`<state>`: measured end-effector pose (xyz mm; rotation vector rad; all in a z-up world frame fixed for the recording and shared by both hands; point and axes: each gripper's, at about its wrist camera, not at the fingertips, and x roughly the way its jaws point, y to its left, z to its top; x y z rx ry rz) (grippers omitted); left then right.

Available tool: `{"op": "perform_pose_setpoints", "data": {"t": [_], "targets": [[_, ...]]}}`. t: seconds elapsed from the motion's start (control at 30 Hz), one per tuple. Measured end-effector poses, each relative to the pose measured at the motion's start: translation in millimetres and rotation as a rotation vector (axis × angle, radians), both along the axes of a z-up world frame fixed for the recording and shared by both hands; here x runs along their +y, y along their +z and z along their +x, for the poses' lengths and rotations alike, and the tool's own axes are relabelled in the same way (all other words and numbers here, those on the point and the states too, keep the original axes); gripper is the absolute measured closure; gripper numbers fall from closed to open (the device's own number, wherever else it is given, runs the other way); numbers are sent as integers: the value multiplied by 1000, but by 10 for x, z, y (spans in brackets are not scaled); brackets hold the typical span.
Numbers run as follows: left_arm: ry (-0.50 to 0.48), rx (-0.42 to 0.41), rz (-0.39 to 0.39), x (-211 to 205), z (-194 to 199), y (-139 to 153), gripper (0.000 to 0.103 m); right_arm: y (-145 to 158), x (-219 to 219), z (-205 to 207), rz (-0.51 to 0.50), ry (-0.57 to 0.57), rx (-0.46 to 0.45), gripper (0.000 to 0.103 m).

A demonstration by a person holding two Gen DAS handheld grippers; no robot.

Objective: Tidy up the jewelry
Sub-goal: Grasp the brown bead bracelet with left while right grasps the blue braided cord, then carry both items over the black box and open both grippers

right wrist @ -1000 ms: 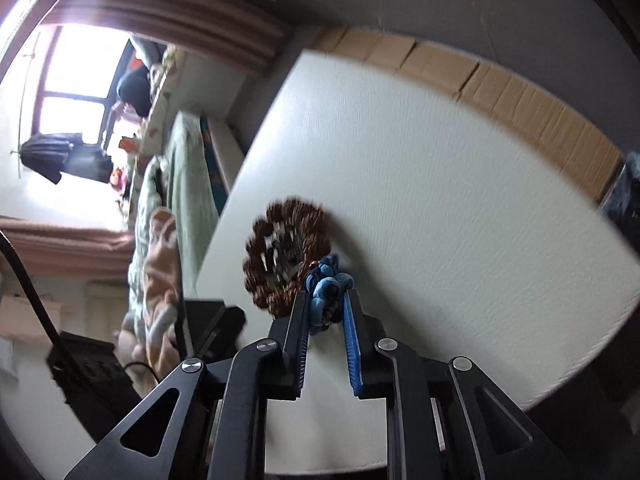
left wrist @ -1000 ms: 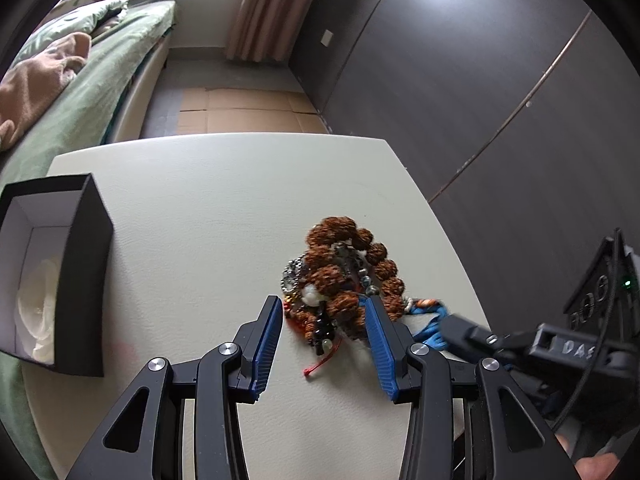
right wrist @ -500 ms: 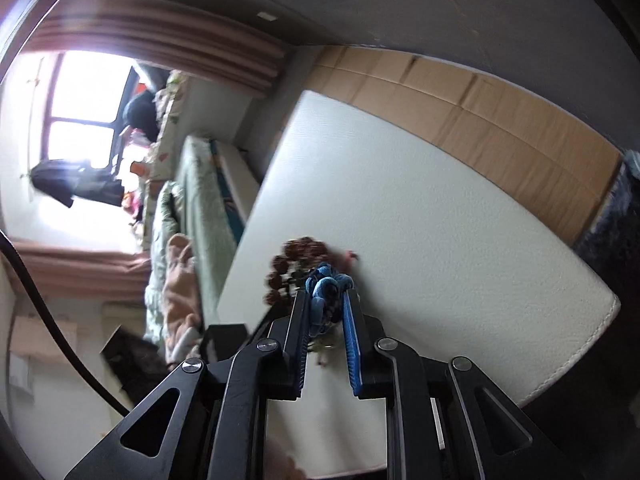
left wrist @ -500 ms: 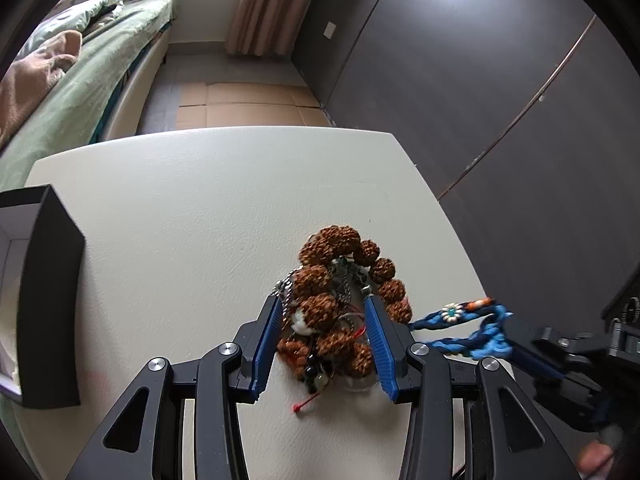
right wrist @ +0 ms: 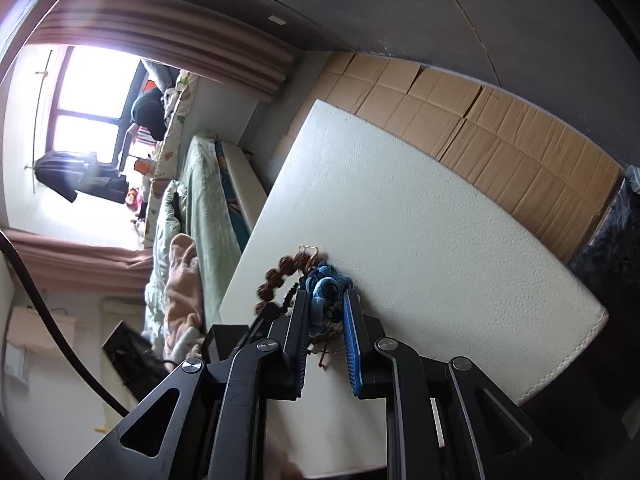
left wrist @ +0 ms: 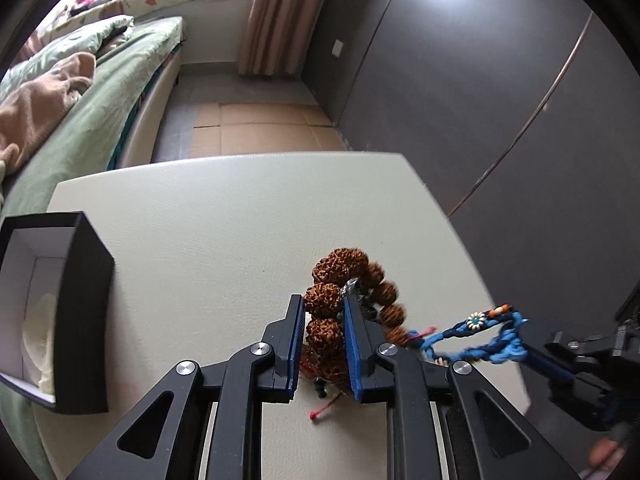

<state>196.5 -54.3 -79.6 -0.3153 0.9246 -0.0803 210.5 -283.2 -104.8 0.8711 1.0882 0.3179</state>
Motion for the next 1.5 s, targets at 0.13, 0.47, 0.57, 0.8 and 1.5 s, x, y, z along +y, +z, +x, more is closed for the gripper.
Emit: {"op": "perform_pose_setpoints", "data": {"t": [0.13,0.47,0.57,0.8,1.5], "targets": [[18,-50,-45,141,-125,185,83,82,-54,-14,-32,-19,-38,85],[86,-117,-110,452,-379,450,83,222,82,-113,-20,33,-127,85],[104,-137,-121,542,-462,527,83,255,205,-133,1,80,-159,85],[151,-180,-131,796,-680,689,83,346,551,-217,13,180,-239,85],[288,-283,-190,1632,-984,940,83,424,1703,-191,128,434,-370,85]]}}
